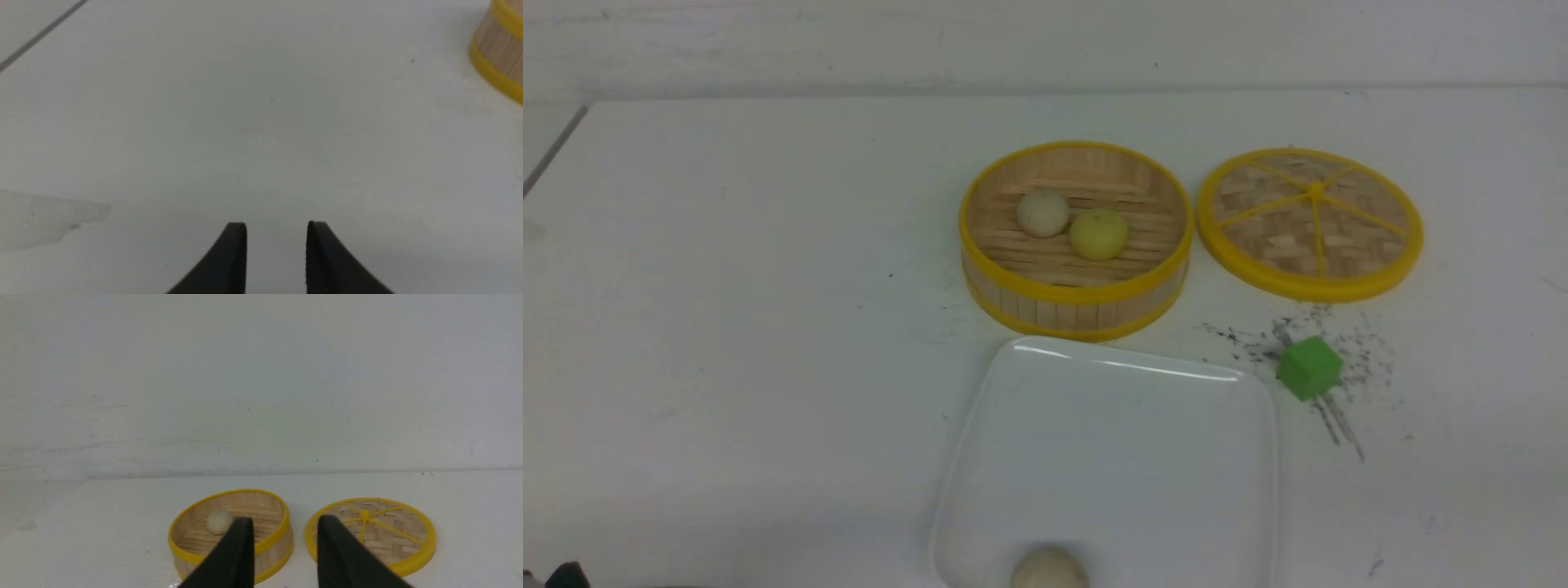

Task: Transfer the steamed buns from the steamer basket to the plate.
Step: Use the right arm to grab the steamed stuffed bun that is closest to it

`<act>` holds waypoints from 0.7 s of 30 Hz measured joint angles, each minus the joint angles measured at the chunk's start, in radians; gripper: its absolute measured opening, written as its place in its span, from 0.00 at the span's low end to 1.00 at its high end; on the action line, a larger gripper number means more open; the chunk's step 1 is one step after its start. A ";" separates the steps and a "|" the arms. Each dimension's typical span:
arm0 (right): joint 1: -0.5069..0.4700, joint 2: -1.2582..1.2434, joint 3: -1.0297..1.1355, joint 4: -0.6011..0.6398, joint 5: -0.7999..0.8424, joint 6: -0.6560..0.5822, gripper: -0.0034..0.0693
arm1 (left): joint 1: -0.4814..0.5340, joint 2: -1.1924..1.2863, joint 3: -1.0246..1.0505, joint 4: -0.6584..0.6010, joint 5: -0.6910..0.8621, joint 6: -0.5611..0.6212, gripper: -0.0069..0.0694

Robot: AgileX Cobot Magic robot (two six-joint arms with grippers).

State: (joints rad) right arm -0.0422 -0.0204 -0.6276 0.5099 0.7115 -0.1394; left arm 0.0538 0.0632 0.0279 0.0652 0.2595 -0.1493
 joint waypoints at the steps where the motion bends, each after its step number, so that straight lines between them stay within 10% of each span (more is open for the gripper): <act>1: 0.000 0.000 0.000 0.012 0.000 0.015 0.38 | 0.000 0.000 0.000 -0.018 -0.021 -0.003 0.41; 11: 0.000 0.076 -0.015 0.155 0.015 0.011 0.38 | 0.000 0.000 0.000 -0.427 -0.128 -0.226 0.41; 21: 0.000 0.553 -0.304 0.138 0.041 -0.285 0.38 | 0.000 0.000 -0.259 -0.472 0.035 -0.049 0.41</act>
State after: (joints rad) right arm -0.0422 0.5326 -0.9320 0.6481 0.7527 -0.4243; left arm 0.0538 0.0632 -0.2310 -0.4072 0.2942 -0.1987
